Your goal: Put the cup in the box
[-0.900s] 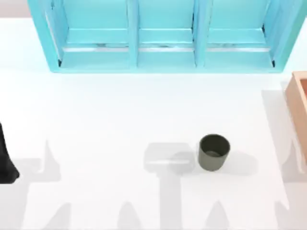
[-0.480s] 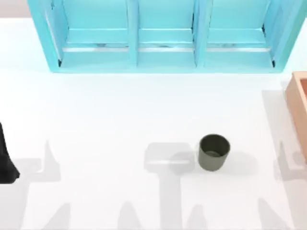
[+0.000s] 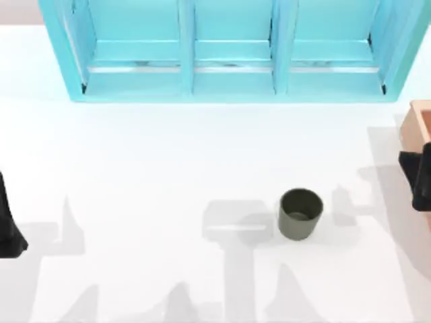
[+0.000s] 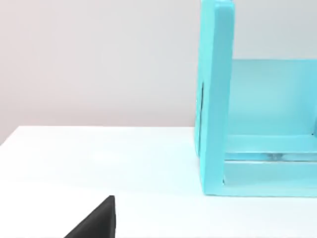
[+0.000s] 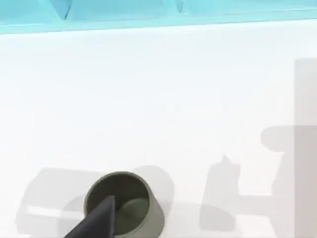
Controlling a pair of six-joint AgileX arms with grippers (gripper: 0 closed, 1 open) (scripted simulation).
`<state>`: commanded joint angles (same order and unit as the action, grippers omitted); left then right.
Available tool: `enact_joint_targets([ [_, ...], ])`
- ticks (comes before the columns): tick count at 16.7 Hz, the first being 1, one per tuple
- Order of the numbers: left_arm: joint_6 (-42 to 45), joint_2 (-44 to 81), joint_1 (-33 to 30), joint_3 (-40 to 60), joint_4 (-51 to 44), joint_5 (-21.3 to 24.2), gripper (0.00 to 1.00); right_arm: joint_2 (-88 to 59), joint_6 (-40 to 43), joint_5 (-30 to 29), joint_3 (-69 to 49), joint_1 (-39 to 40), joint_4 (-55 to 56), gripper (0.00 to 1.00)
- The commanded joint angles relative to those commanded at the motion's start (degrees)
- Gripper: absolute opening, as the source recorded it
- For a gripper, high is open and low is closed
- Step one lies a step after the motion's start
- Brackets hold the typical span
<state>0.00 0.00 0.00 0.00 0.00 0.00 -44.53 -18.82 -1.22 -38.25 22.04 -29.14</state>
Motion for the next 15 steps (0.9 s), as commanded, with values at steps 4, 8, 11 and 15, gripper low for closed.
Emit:
enact_joint_targets([
  [4, 0.0, 0.0, 0.0, 0.0, 0.0, 0.0, 1.0, -19.39, -6.01, -0.1, -16.59, 6.93, -13.66, 1.0],
  [8, 0.0, 0.0, 0.0, 0.0, 0.0, 0.0, 1.0, -37.12, -9.84, -0.22, -31.8, 8.74, -26.07, 1.0],
  [11, 0.0, 0.0, 0.0, 0.0, 0.0, 0.0, 1.0, -48.8, -11.56, 0.17, -41.49, 8.88, -34.01, 1.0],
  [15, 0.0, 0.0, 0.0, 0.0, 0.0, 0.0, 1.0, -60.88, -12.95, 1.22, -51.12, 9.0, -42.06, 1.0],
])
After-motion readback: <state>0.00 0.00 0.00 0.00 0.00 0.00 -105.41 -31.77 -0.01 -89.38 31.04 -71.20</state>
